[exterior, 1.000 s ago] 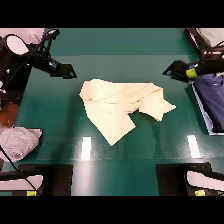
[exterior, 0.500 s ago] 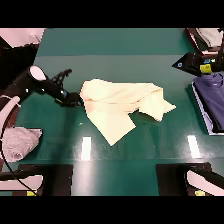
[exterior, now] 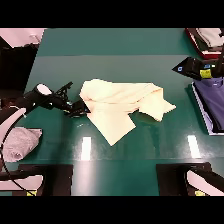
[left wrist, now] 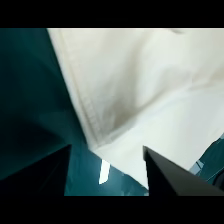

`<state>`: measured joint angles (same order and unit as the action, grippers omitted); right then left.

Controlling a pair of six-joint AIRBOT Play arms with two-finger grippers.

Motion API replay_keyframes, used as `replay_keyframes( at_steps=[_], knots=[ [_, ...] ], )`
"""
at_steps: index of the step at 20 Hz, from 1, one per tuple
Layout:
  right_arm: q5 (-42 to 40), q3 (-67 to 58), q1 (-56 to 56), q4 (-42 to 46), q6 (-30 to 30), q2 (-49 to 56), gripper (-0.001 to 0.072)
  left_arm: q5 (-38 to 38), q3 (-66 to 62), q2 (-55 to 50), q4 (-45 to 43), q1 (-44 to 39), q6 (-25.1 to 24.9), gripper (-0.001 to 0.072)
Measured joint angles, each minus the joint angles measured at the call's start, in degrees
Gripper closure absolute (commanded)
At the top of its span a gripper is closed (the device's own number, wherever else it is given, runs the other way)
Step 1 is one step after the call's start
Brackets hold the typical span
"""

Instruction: Fold the shirts.

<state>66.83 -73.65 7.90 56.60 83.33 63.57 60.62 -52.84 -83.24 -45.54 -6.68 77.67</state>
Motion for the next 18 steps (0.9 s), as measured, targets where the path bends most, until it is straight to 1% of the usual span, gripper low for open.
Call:
replay_keyframes(
  at_steps=[4,5,6,7,10,12,15,18],
  knots=[
    [0.68,0.15,0.0,-0.02,-0.02,-0.11,0.0138,-3.28,0.85,-0.02,1.95,-2.12,-0.09,0.0169],
    [1.11,0.17,0.0,-0.02,-0.02,-0.11,0.0138,-4.33,0.96,-0.02,2.16,-3.26,-0.13,0.028],
    [1.7,0.17,0.0,0.04,-0.04,-0.11,0.0139,-5.66,1.09,-0.11,2.03,-4.28,-0.13,0.0566],
    [2.47,0.22,0.0,0.2,-0.04,-0.11,0.0138,-6.6,1.31,-0.28,1.55,-5.2,-0.13,0.0676],
    [5.14,1.46,0.0,0.42,-0.07,-0.15,0.0138,-8.35,1.11,-0.2,1.66,-6.62,-0.17,0.0683],
    [6.93,4.52,-0.24,0.59,-0.07,-0.15,0.0139,-8.28,0.09,-0.07,1.64,-7.02,-0.17,0.0684],
    [7.52,11.65,-0.7,1.01,-0.07,-0.15,0.0138,-5.75,-3.61,0.07,0.11,-7.26,-0.15,0.0684],
    [5.09,19.61,0.11,2.34,0.5,-0.15,0.0138,-2.27,-8.2,0.11,-1.95,-7.45,-0.13,0.0683]
  ],
)
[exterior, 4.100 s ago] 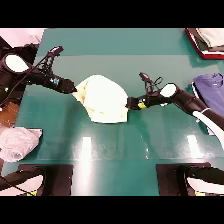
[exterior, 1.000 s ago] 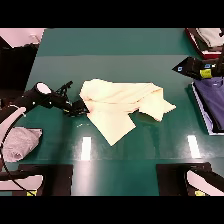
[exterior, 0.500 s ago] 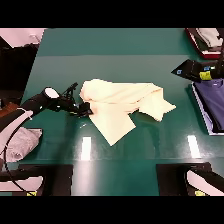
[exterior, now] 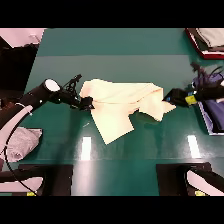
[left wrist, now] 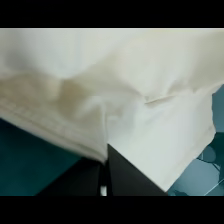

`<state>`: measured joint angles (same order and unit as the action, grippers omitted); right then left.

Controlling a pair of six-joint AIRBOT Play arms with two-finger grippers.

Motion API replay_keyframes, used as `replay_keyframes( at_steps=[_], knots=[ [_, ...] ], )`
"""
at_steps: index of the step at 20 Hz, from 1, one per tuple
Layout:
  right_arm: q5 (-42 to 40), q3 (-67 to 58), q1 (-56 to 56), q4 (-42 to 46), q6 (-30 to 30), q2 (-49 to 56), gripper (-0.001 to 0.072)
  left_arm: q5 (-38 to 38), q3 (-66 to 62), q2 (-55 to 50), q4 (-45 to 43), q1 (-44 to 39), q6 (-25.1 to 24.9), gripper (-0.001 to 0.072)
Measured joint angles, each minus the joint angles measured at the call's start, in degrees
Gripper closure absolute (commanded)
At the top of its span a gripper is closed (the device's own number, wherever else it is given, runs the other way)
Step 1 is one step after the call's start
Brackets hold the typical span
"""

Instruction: Fold the shirts.

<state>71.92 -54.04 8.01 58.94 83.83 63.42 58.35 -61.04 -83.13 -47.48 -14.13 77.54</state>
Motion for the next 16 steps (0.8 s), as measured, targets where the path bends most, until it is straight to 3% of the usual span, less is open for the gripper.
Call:
replay_keyframes(
  at_steps=[6,7,9,10,16],
  knots=[
    [-8.22,11.8,0.28,-0.96,1.4,0.0,0.014,3.26,-5.22,0.0,-1.51,0.02,-0.37,0.0684],
    [-9.9,13.07,-0.39,-1.81,1.53,0.0,0.0185,3.43,-5.46,0.0,-1.55,0.02,-0.46,0.0683],
    [-13.05,14.73,-1.95,-2.58,1.6,0.0,0.0501,3.87,-5.84,0.0,-1.6,0.02,-0.5,0.0683],
    [-14.45,15.3,-2.82,-2.93,1.6,0.0,0.0702,4.24,-5.95,0.0,-1.64,0.02,-0.52,0.0683],
    [-16.41,10.91,-5.35,1.05,0.61,-2.49,0.0696,5.44,-7.54,3.54,-5.35,0.79,-0.44,0.0684]
  ],
)
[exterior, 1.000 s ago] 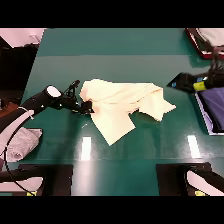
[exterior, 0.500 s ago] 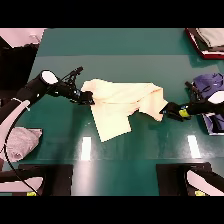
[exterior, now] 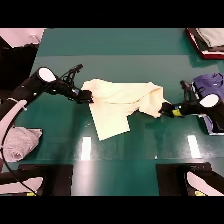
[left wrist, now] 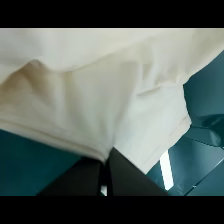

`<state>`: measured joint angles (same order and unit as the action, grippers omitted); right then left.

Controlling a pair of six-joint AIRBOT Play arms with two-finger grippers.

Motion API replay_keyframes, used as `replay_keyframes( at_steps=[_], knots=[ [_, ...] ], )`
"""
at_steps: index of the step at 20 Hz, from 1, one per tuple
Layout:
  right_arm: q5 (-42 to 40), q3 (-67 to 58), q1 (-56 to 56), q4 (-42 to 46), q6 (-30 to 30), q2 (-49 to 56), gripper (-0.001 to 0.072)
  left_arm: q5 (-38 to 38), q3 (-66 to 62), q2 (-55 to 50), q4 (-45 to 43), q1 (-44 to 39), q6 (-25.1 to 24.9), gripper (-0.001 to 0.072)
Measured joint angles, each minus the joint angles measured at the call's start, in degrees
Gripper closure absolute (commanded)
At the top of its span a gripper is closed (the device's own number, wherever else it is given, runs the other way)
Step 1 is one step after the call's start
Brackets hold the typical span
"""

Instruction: Fold the shirts.

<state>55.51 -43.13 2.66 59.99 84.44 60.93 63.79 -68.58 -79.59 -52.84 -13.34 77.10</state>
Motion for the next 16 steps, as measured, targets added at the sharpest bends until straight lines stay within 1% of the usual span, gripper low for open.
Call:
replay_keyframes(
  at_steps=[4,9,12,16],
  knots=[
    [3.06,-11.58,2.29,7.89,0.04,-7.17,0.0696,0.92,-6.14,8.72,-4.76,4.66,0.39,0.0683],
    [6.16,-26.21,9.4,11.32,0.52,-14.64,0.0696,1.9,-16.13,19.34,-6.71,8.85,0.46,0.0683],
    [9.88,-33.16,12.31,12.07,0.7,-15.78,0.0697,3.78,-20.61,22.25,-7.15,9.57,0.52,0.0683],
    [16.55,-40.26,13.77,12.15,0.74,-13.16,0.0696,9.2,-22.99,23.61,-7.34,9.9,0.55,0.0683]
  ],
)
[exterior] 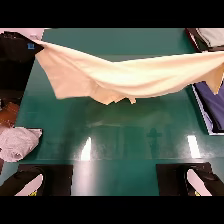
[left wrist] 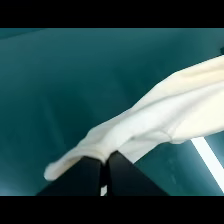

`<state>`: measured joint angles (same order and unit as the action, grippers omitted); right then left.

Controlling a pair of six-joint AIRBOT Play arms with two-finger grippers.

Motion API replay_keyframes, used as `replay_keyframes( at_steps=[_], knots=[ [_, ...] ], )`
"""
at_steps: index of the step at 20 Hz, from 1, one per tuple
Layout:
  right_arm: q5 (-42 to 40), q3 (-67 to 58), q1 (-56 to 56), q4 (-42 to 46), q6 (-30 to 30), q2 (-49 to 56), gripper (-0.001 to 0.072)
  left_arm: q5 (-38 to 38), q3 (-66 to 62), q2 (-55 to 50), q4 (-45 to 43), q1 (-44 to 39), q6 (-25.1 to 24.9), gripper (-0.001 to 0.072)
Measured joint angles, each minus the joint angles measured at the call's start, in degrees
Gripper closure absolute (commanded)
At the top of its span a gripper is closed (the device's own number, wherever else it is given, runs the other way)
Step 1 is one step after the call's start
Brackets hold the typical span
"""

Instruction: Fold the shirts.

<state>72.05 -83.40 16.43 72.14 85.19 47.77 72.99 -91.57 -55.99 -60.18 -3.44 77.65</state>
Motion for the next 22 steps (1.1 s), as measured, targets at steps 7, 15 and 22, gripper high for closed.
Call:
replay_keyframes(
  at_steps=[7,15,22],
  knots=[
    [9.31,-3.54,-0.44,-3.76,0.39,11.06,0.0695,5.38,-0.55,0.39,-0.2,0.09,-0.02,0.0683],
    [3.02,5.22,-8.11,-4.9,0.57,25.9,0.0492,4.2,11.45,0.39,-0.35,0.09,-0.07,0.0683],
    [-1.46,6.73,-7.48,-5.03,0.39,28.87,0.0301,-0.9,24.04,0.37,-2.14,0.11,-0.07,0.0683]
  ],
)
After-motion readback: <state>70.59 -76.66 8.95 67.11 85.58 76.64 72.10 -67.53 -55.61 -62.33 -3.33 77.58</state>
